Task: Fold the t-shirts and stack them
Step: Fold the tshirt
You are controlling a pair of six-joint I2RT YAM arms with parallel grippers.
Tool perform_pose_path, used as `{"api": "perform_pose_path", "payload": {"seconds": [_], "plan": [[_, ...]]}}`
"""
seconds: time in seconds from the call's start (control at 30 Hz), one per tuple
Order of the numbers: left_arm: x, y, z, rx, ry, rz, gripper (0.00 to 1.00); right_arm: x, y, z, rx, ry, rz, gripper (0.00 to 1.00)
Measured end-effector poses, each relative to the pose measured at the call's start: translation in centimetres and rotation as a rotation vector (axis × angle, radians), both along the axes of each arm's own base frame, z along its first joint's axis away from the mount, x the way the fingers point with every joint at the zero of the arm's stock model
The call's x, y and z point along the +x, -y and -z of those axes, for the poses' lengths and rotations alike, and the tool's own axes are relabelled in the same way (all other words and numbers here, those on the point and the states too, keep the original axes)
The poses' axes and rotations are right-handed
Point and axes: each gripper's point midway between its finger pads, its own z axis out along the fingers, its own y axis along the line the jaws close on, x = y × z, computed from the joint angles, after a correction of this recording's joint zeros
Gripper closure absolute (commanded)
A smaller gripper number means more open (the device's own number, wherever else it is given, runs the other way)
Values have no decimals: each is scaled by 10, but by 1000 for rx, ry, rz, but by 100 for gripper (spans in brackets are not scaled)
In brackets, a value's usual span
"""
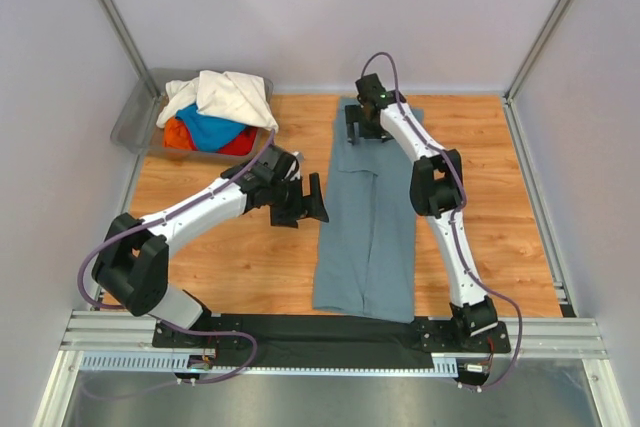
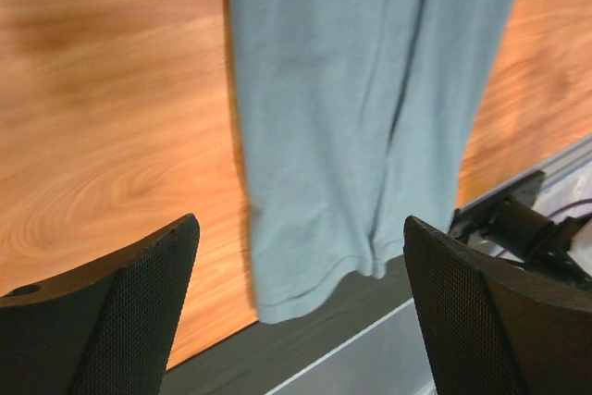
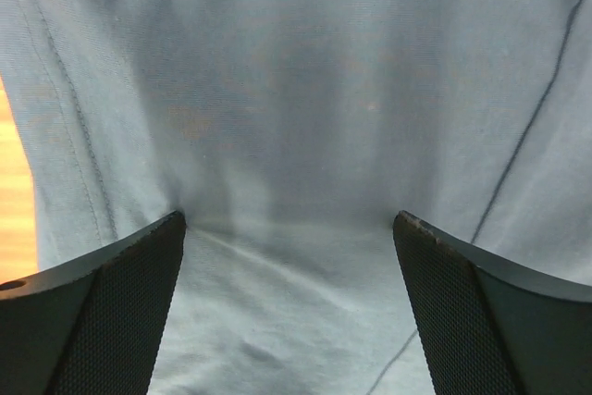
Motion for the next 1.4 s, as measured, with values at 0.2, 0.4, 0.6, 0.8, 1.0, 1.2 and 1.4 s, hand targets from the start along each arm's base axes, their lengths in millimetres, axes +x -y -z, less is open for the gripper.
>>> {"api": "perform_pose_path", "payload": {"seconds": [0.2,0.4,0.6,0.8,1.0,1.2,1.4], "plan": [[-13,-11,20,36,-57,-11,2,5,-48,-12,100,55,-87,1],[-16,-9,23,15,-76,-16,4,4,-29,-65,143,110,-55,4],[-42,-18,48,11,-166,-43,6,-43,7,-121,153,100,-5,12],[-56,-17,31,-23,-143,-43,6,-87,-3,-87,118,-56,-16,9],[-69,-11,27,-54,-133,-31,6,-127,-19,-38,70,-227,-48,8],[-80,-21,43,-16,-173,-44,8,-114,-26,2,58,-279,-16,8],[-80,-21,44,-7,-173,-39,12,-65,-42,4,83,-193,50,7]]}}
